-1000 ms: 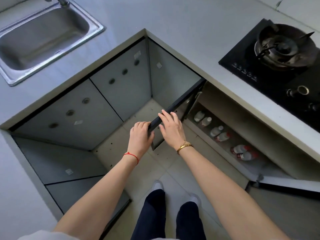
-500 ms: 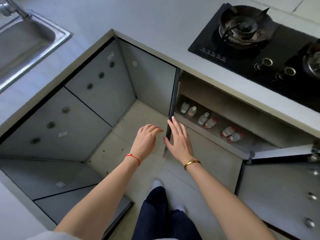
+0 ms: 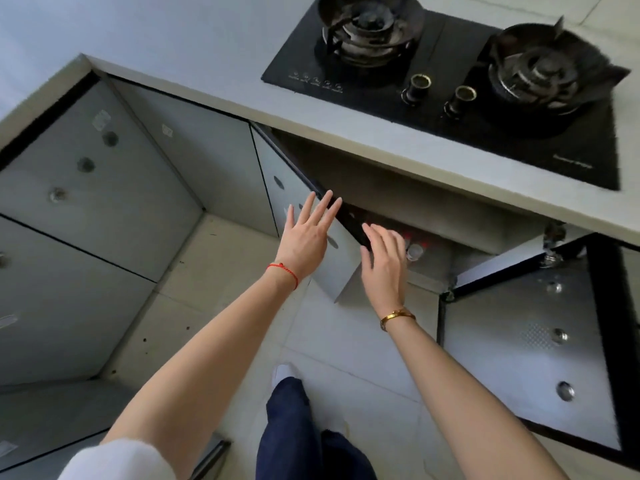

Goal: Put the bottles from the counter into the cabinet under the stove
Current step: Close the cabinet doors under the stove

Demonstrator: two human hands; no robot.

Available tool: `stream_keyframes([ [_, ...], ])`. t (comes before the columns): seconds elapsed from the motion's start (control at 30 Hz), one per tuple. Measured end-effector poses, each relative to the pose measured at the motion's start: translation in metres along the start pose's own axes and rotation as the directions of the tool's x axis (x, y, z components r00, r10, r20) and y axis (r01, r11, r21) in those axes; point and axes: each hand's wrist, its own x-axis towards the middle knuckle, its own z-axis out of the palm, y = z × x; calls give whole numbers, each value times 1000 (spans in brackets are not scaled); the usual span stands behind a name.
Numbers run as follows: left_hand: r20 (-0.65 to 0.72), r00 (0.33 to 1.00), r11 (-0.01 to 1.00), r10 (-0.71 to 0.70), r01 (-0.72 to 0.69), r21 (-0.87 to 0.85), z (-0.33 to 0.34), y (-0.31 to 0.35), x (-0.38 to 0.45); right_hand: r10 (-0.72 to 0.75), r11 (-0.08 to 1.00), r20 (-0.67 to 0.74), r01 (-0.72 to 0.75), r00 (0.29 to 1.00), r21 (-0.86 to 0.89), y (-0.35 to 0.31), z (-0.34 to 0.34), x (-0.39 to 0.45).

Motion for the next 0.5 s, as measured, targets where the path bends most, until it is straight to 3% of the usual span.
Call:
stream_keyframes([
  [0.23,-219,975,988,31,-64,-142,52,27,54,-144,912,-60,109,988,-396,70,22,45],
  [0.5,-461,886,992,55,-100,-75,111,23,123,-276,832,-280,83,920,-548,132,66,101],
])
